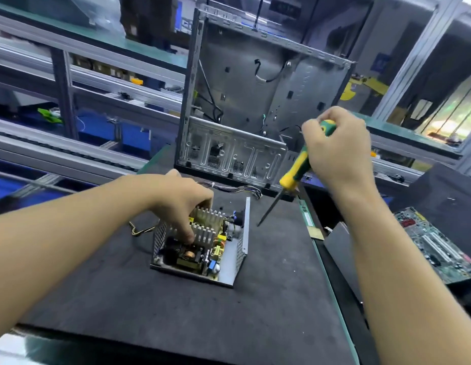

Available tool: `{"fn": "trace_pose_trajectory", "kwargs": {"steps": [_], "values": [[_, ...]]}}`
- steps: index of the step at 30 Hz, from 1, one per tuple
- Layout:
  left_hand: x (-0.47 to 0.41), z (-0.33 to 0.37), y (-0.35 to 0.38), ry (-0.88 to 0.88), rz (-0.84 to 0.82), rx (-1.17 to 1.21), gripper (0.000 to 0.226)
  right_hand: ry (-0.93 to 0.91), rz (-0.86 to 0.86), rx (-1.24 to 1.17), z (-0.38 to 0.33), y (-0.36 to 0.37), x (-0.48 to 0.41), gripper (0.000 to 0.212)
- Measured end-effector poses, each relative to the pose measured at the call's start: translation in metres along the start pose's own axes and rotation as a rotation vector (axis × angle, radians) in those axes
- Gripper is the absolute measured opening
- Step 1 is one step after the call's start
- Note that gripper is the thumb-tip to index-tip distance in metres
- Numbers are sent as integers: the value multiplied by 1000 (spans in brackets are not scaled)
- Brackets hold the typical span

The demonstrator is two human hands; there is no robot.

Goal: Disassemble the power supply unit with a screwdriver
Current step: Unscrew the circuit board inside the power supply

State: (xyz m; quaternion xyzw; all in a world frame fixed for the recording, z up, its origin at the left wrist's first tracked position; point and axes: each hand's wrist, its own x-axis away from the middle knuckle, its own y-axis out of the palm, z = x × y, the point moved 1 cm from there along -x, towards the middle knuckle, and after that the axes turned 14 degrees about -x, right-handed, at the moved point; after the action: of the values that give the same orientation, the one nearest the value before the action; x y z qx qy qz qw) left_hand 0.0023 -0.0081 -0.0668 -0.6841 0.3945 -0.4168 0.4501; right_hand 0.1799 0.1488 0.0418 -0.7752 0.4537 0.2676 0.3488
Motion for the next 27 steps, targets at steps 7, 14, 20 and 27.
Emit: {"fn": "trace_pose_trajectory", "kwargs": {"steps": [7,14,20,27], "values": [[0,9,-15,0,-130,-150,79,-160,-273,-10,-5,56,23,18],[-17,17,-23,69,187,306,13,-133,-399,80,28,78,39,16],[-38,34,-5,67,335,534,13,-69,-365,33,40,78,44,16],[-41,31,-1,88,380,626,15,-76,-350,20,37,78,41,16]]}}
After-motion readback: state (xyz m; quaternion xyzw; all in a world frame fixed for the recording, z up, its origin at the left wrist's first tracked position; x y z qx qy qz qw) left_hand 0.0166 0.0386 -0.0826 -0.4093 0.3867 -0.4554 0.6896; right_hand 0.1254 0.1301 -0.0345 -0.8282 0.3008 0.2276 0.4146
